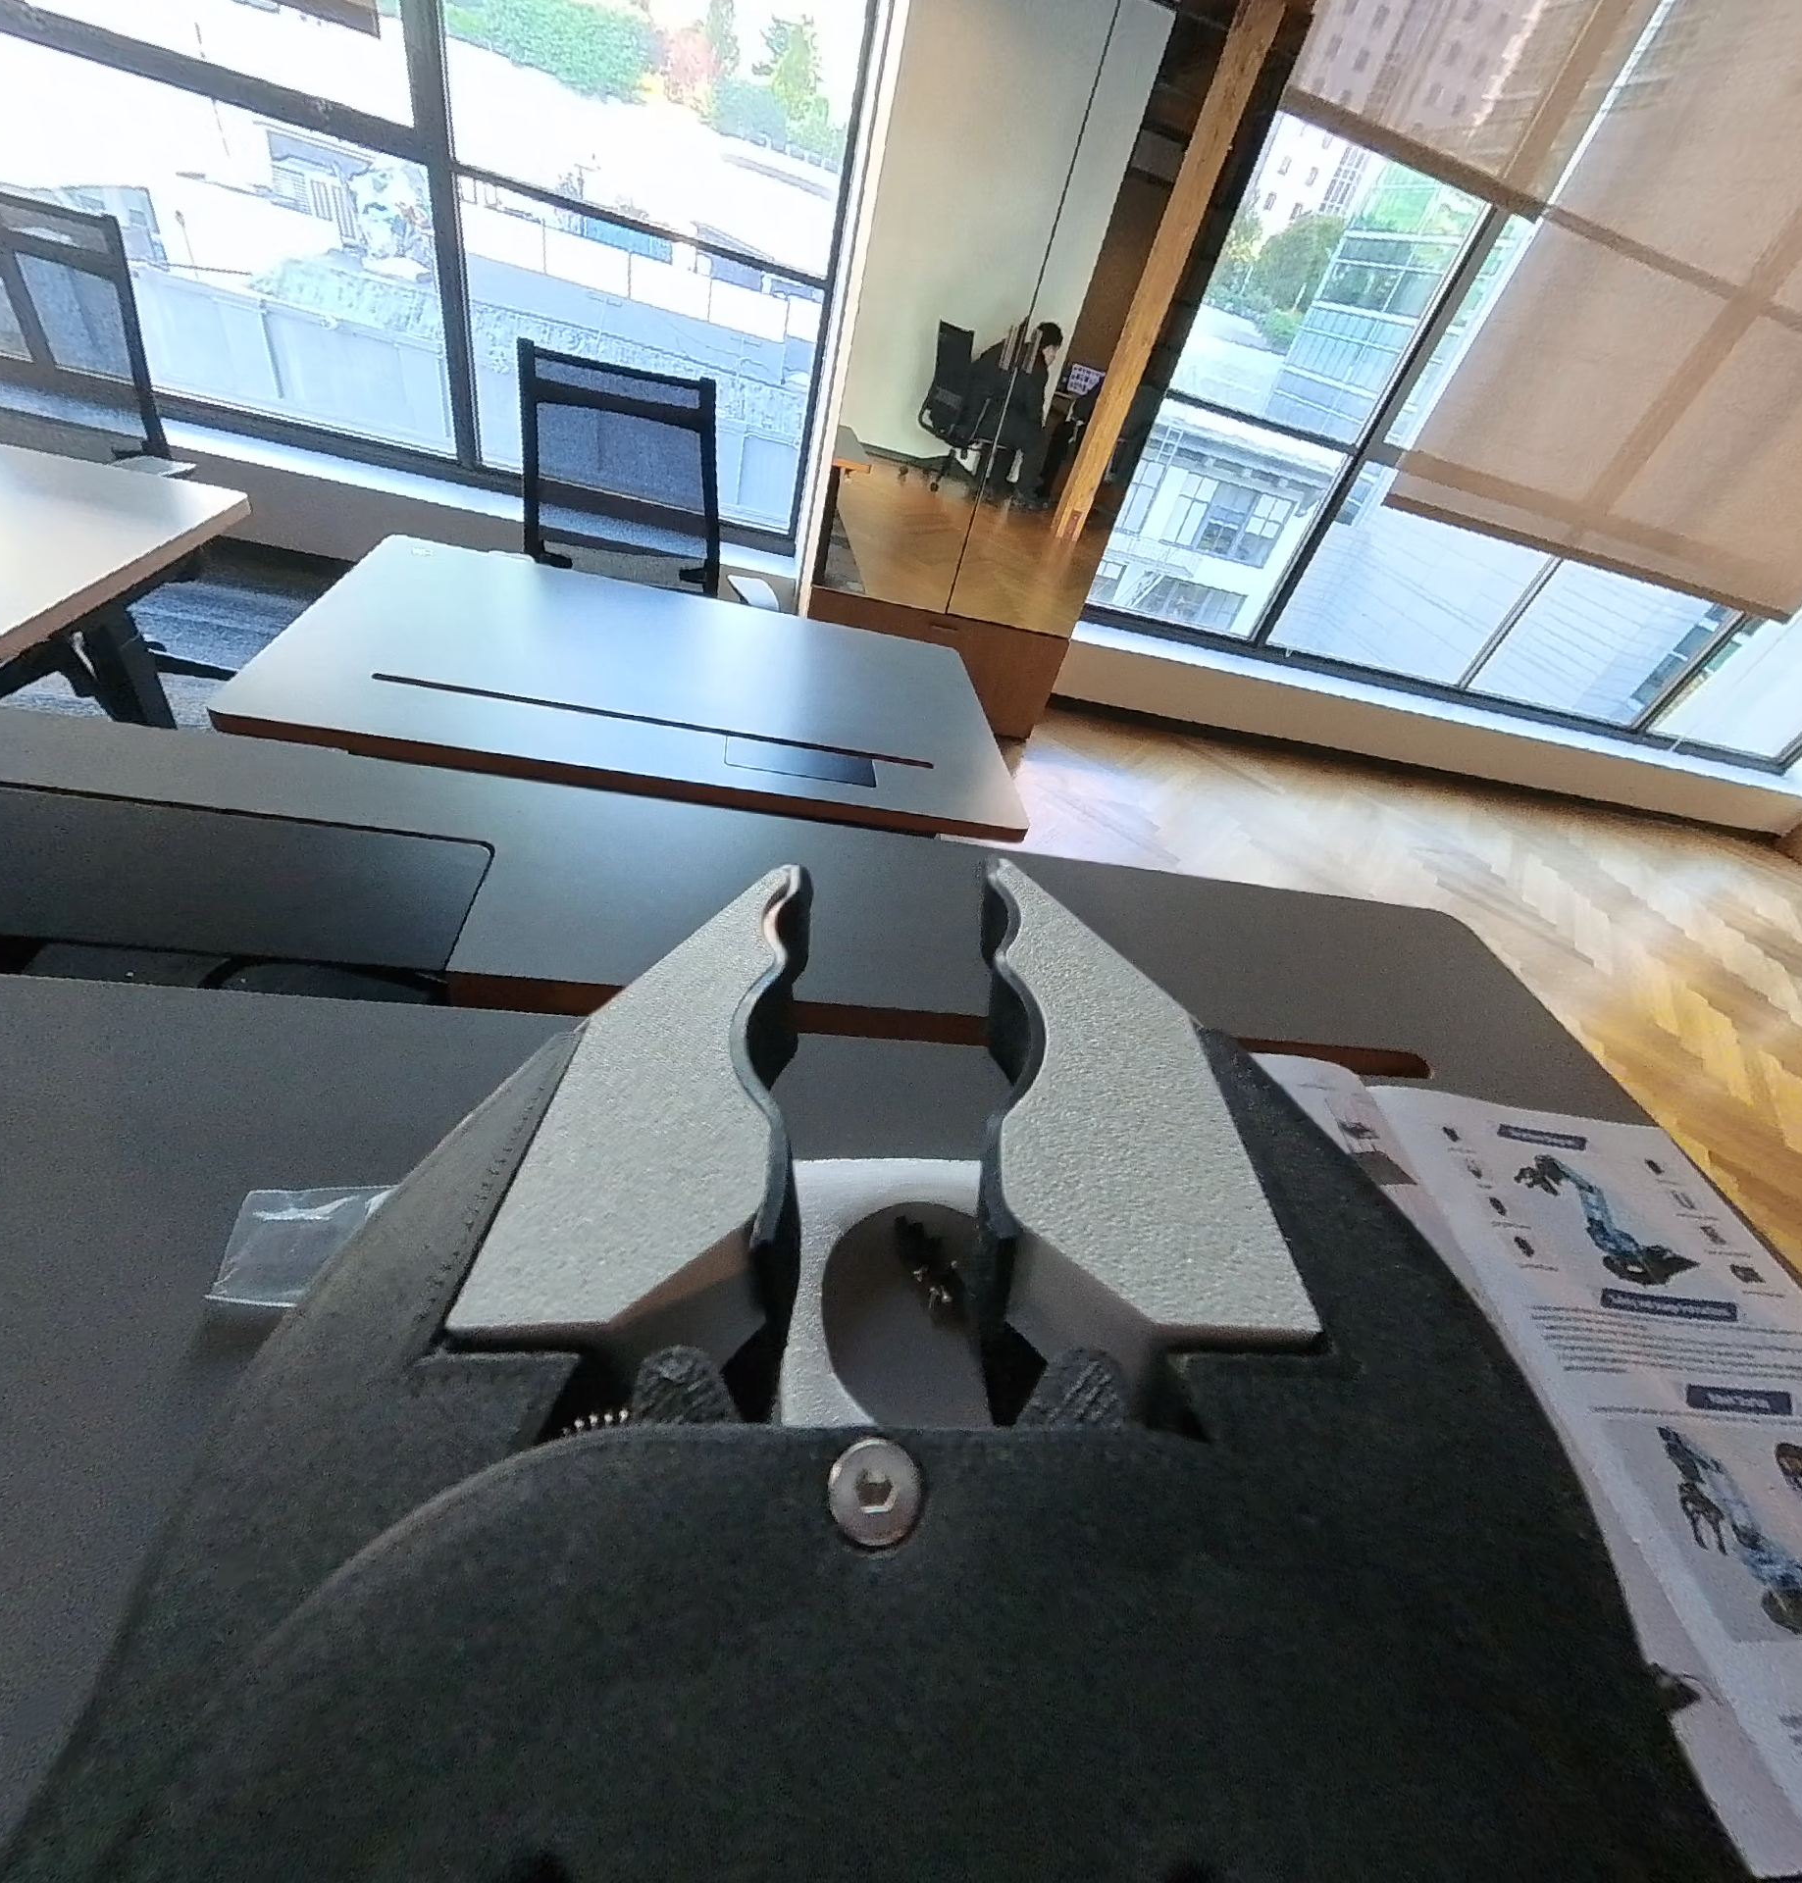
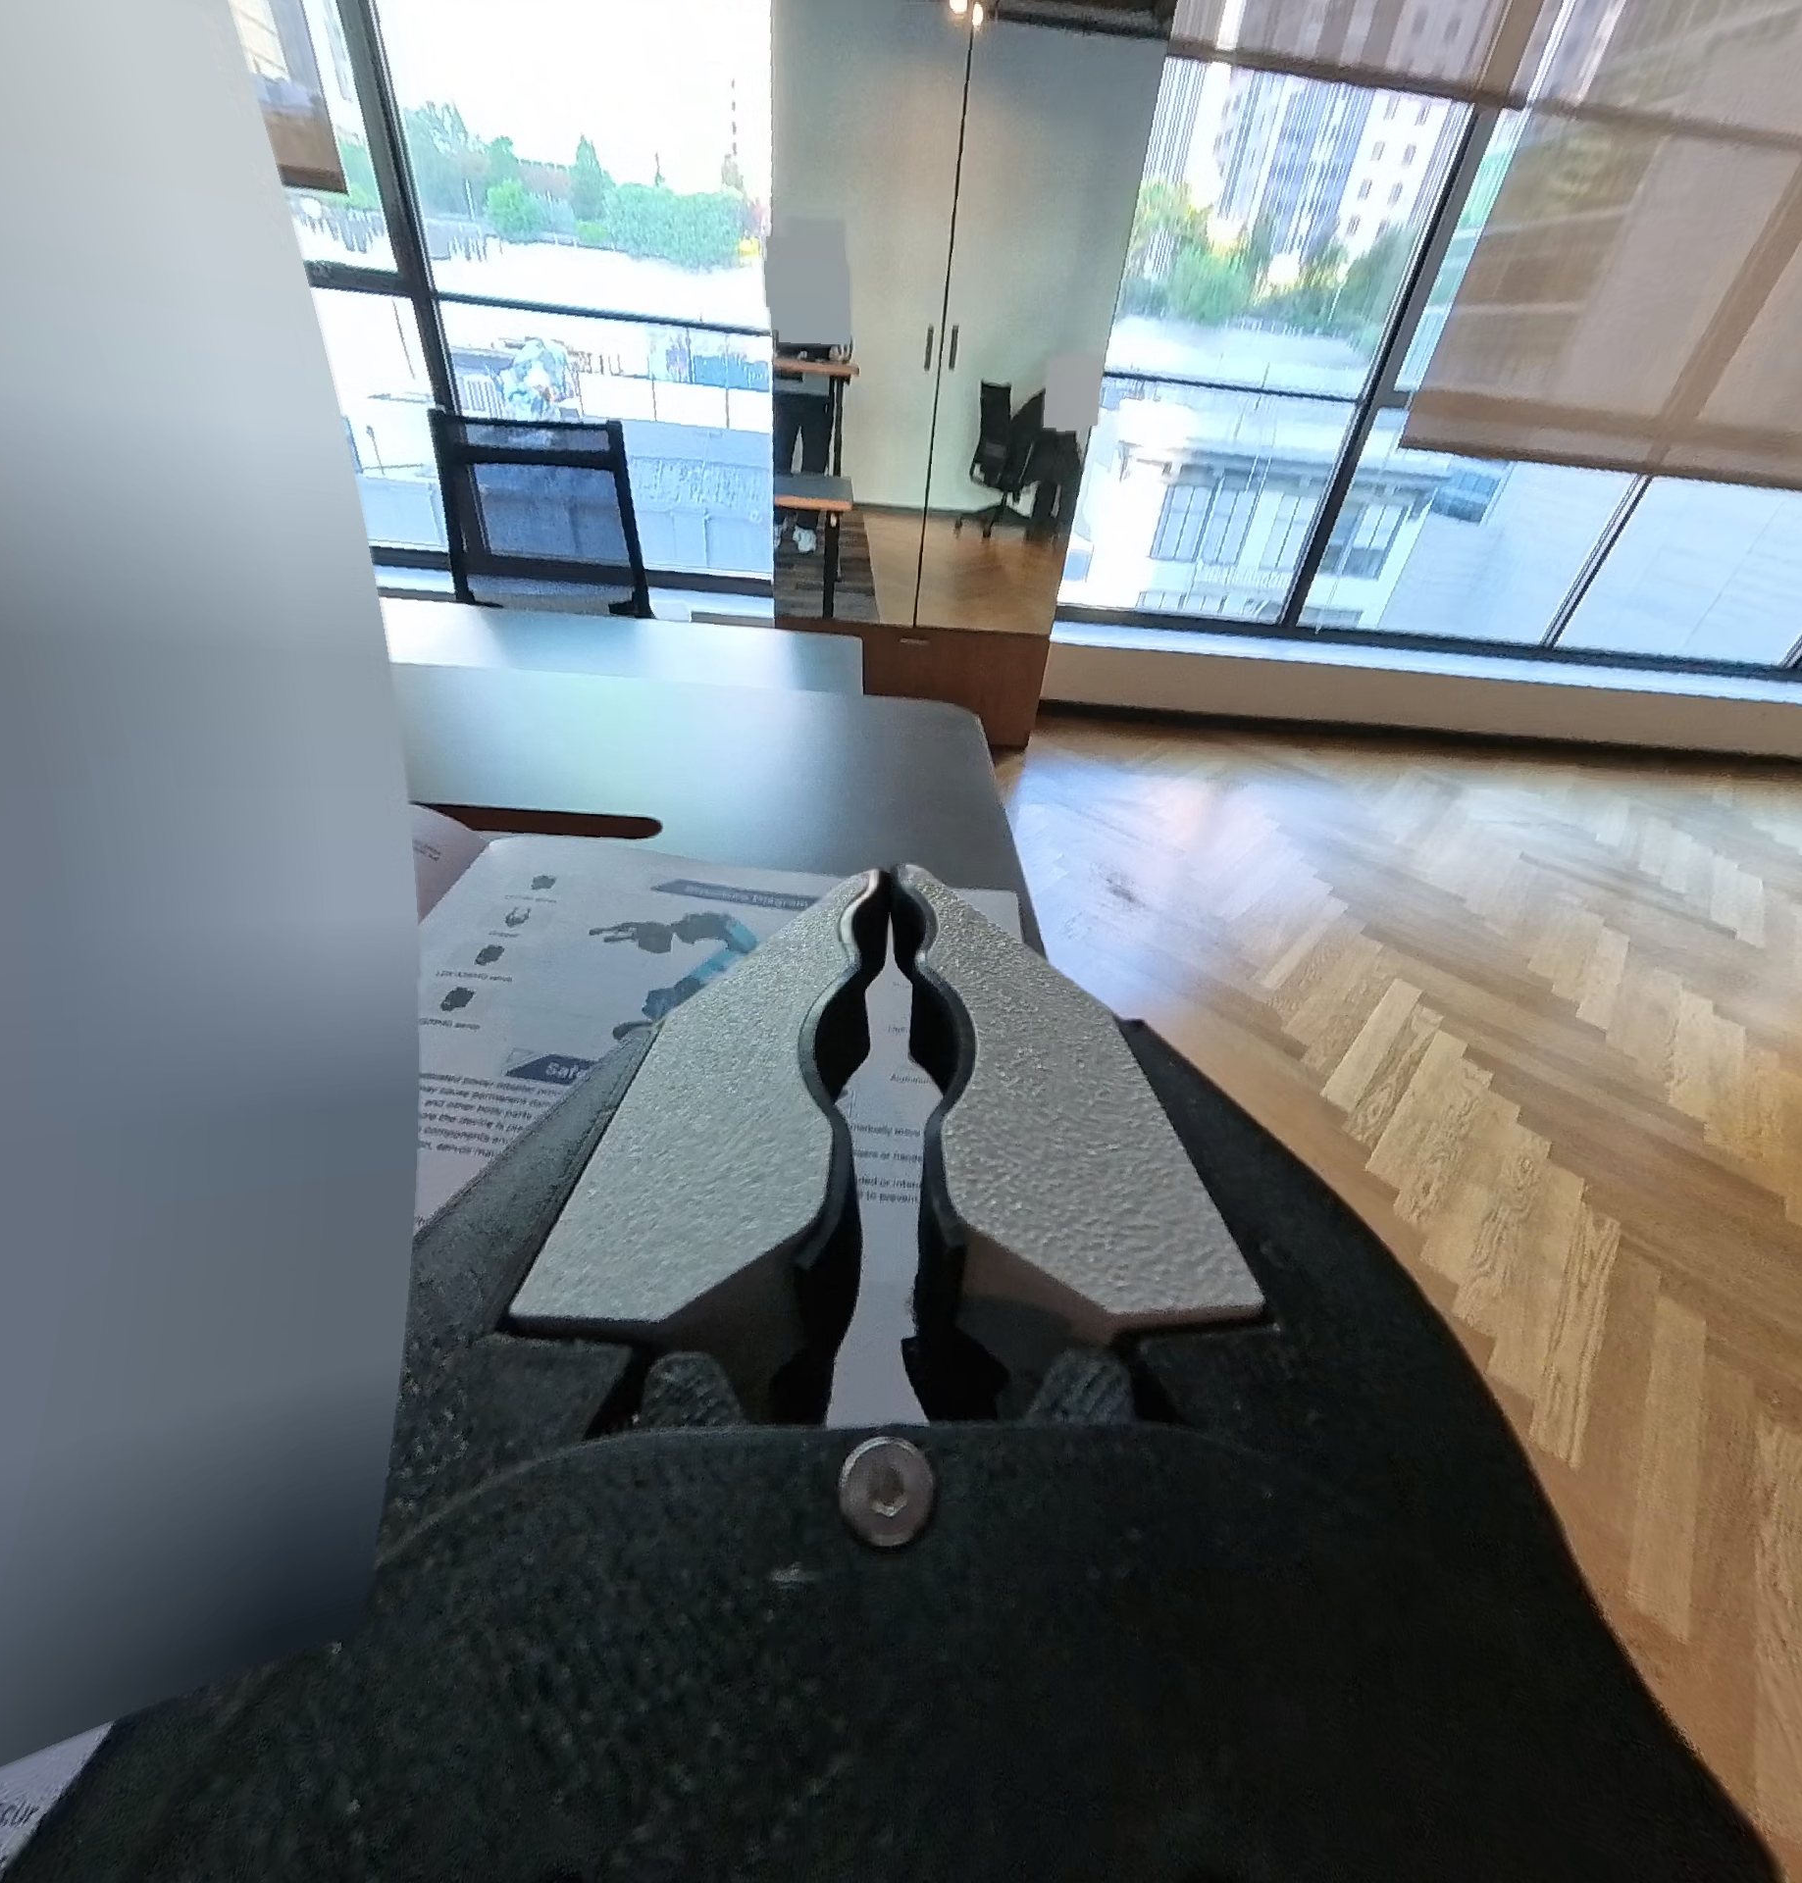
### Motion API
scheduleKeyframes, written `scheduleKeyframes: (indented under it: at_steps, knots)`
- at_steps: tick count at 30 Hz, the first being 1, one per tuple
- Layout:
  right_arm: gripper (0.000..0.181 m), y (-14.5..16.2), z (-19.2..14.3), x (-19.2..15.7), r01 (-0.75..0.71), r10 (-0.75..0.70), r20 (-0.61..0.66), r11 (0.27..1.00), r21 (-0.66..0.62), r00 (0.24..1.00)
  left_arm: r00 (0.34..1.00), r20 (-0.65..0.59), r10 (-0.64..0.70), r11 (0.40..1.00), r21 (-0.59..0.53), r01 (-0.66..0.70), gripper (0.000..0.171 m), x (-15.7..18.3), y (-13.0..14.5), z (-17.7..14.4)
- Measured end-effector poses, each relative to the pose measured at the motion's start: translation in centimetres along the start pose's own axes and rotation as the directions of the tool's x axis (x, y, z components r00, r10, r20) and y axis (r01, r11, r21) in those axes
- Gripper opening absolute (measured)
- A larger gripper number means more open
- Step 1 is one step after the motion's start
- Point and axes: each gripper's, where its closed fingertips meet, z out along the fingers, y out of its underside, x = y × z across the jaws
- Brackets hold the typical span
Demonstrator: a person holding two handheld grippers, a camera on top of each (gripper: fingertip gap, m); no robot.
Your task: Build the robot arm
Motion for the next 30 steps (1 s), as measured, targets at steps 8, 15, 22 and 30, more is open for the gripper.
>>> scheduleKeyframes:
  at_steps: [8,15,22,30]
  knots:
    - [0.0,-0.7,0.7,-1.1,0.063,-0.064,0.017,0.997,0.049,0.998,0.987,-0.153,-0.054,0.998,-0.03,0.049,0.031,2.5,-0.9,-1.0]
    - [0.0,-0.5,0.9,-1.8,0.075,-0.077,0.03,0.995,0.063,0.997,0.917,-0.378,-0.127,0.992,-0.062,0.112,0.029,7.4,-1.3,-2.1]
    - [0.0,-1.3,0.5,-2.0,0.088,-0.092,0.032,0.99,0.106,0.995,0.731,-0.67,-0.131,0.99,-0.131,0.057,0.03,17.1,-1.2,-6.7]
    - [0.0,-4.6,-3.0,-5.3,0.158,-0.183,0.153,0.975,0.159,0.971,0.723,-0.69,-0.012,0.994,-0.084,-0.064,0.029,15.7,4.9,-21.4]
